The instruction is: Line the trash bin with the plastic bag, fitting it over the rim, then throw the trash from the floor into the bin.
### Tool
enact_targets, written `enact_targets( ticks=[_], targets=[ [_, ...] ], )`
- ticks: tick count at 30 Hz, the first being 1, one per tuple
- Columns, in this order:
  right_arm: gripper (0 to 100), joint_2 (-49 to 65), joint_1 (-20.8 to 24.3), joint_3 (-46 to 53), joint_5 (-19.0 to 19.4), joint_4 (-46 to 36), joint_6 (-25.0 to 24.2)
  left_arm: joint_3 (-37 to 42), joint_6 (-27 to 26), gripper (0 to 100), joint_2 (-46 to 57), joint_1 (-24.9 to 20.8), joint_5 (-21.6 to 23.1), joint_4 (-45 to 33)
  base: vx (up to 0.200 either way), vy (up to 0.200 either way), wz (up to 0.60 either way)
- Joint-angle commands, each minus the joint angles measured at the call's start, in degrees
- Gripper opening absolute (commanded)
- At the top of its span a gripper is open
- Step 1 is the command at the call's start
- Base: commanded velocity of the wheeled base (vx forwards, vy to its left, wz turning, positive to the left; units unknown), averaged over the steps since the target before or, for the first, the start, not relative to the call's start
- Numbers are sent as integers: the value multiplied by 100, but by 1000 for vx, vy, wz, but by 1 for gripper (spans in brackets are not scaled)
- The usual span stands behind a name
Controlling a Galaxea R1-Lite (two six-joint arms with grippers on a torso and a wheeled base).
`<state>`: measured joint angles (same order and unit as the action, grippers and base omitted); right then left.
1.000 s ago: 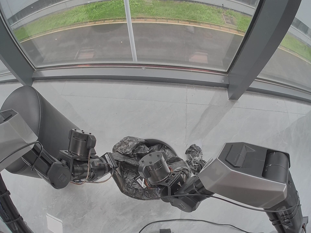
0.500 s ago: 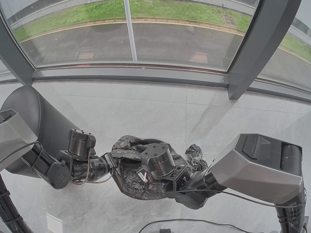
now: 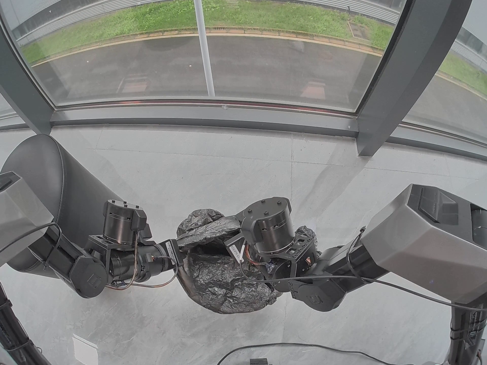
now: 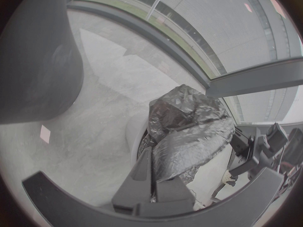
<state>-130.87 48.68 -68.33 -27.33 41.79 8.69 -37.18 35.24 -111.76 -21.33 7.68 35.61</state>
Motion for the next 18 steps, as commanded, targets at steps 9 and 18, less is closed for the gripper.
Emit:
enact_targets(
  ticks=[9, 18],
  targets=[
    [0, -290, -403, -691, 88, 5, 71, -70, -589, 0, -583, 288, 383, 886, 0, 0, 0],
    [0, -545, -491, -1025, 88, 5, 177, -61, -615, 0, -715, 516, 427, 992, 0, 0, 0]
  ],
)
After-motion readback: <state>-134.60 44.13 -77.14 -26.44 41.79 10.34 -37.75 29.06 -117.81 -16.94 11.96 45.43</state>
